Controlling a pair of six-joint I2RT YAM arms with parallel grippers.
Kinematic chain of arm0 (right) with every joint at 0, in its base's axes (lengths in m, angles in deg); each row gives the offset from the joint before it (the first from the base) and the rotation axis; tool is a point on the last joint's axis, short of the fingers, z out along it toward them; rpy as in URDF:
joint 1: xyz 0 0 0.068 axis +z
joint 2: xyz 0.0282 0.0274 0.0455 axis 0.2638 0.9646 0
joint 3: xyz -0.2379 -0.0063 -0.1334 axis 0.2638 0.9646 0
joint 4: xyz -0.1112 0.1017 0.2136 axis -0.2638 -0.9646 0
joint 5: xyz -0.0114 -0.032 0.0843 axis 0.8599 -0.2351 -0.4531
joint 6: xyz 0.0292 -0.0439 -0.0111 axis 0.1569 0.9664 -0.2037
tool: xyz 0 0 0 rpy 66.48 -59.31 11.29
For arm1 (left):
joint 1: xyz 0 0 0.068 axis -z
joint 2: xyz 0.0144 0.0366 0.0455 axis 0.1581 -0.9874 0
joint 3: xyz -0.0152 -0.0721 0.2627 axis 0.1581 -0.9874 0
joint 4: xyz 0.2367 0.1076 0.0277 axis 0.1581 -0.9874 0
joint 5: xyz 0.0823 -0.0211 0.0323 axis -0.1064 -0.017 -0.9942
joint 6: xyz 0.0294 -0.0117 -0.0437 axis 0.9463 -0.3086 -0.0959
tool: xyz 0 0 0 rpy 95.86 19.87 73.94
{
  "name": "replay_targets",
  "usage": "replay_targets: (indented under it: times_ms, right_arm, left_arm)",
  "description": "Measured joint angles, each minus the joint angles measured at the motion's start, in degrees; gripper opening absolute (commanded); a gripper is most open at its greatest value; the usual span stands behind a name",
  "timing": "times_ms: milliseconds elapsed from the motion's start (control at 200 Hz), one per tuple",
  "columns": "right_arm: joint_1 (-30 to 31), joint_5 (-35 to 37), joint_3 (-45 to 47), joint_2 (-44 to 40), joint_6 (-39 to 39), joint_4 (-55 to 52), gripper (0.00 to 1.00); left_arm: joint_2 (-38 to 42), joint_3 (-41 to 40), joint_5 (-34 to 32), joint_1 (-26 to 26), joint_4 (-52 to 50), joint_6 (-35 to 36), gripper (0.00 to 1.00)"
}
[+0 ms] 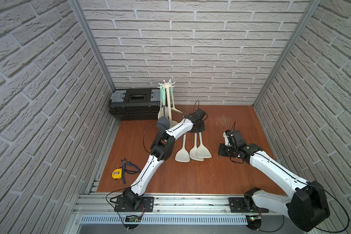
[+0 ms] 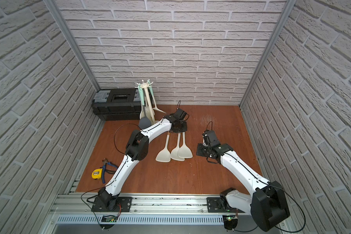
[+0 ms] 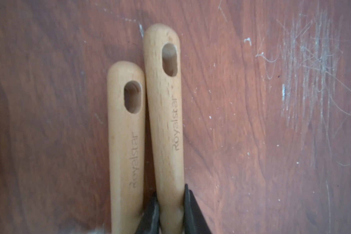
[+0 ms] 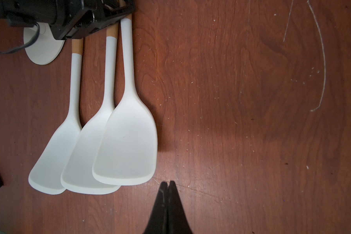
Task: Take the spatula off the kitchen utensil rack
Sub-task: Place the spatula at the center of the board.
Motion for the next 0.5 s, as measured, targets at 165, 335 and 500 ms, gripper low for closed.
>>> replay_targets:
  times_ms: [165, 335, 500]
  right_arm:
    - [0.0, 0.0, 0.0, 0.0, 0.0, 0.0, 0.03]
    - [0.0, 0.0, 0.1, 0.0, 0.0, 0.0, 0.03]
    - [0.0, 0.0, 0.4, 0.0, 0.0, 0.0, 0.03]
  left_arm:
    - [0.3, -0.9, 3.3, -0.1, 2.0, -0.8, 0.00]
    - [0.5, -0.9, 6.3, 0.0, 3.3, -2.1, 0.00]
    - [0.9, -0.9, 7.1, 0.2, 3.8, -3.0, 0.00]
